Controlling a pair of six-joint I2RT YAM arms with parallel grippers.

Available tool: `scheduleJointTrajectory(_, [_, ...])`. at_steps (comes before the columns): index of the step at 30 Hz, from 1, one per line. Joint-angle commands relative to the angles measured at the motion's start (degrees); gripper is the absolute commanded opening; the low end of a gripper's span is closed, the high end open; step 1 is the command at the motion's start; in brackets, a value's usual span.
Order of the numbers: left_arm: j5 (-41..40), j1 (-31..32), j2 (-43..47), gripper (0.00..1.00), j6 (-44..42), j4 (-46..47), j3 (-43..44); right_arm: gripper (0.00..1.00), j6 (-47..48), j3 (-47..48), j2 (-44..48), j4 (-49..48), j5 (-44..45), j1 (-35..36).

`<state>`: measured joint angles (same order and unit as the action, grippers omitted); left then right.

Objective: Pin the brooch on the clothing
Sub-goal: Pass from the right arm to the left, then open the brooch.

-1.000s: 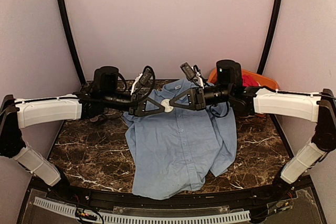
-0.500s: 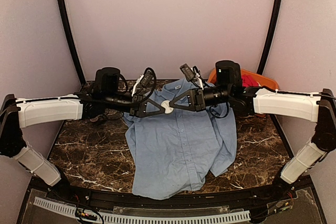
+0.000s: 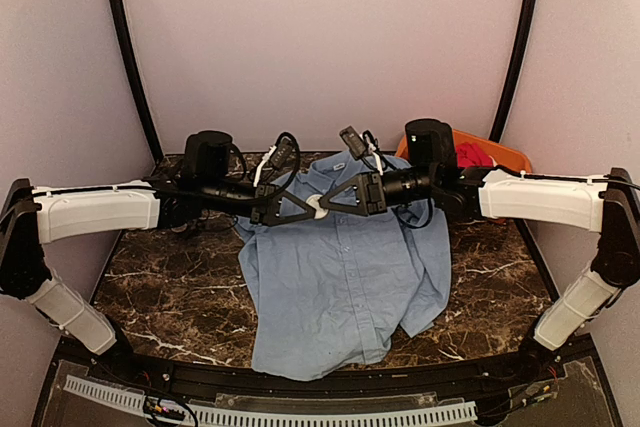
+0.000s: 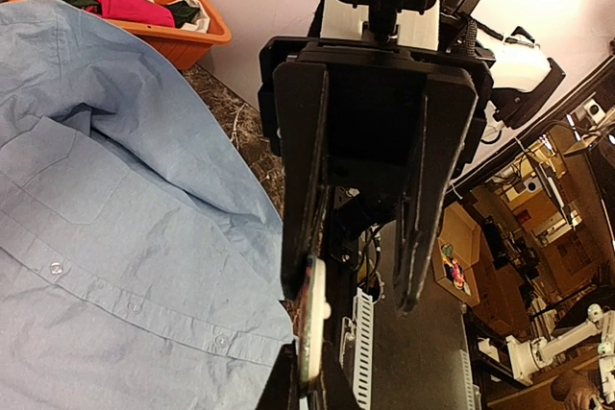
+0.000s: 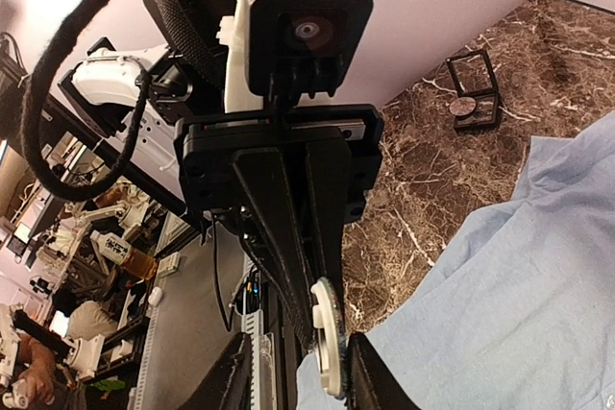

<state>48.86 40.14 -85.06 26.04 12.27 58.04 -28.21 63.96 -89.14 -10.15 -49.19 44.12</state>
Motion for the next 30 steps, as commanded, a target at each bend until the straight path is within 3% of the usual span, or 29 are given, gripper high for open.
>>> scheduleJointTrajectory(1, [-5.51,0.03,3.00,0.01,-3.21,-1.94,-1.34,0.34,-4.74,-0.70,1.10,-4.75,0.62,0.76])
scheduleJointTrajectory(16, [-13.81,1.34,9.35,0.01,-8.30,0.15,-5.88,0.24,-21.01,-5.13,-1.02,-19.87,3.75,0.69])
scheduleJointTrajectory(30, [-13.89,2.01,10.20,0.01,-7.99,1.24,-6.69,0.30,-17.08,-3.42,-2.55,-14.16,7.17,1.21])
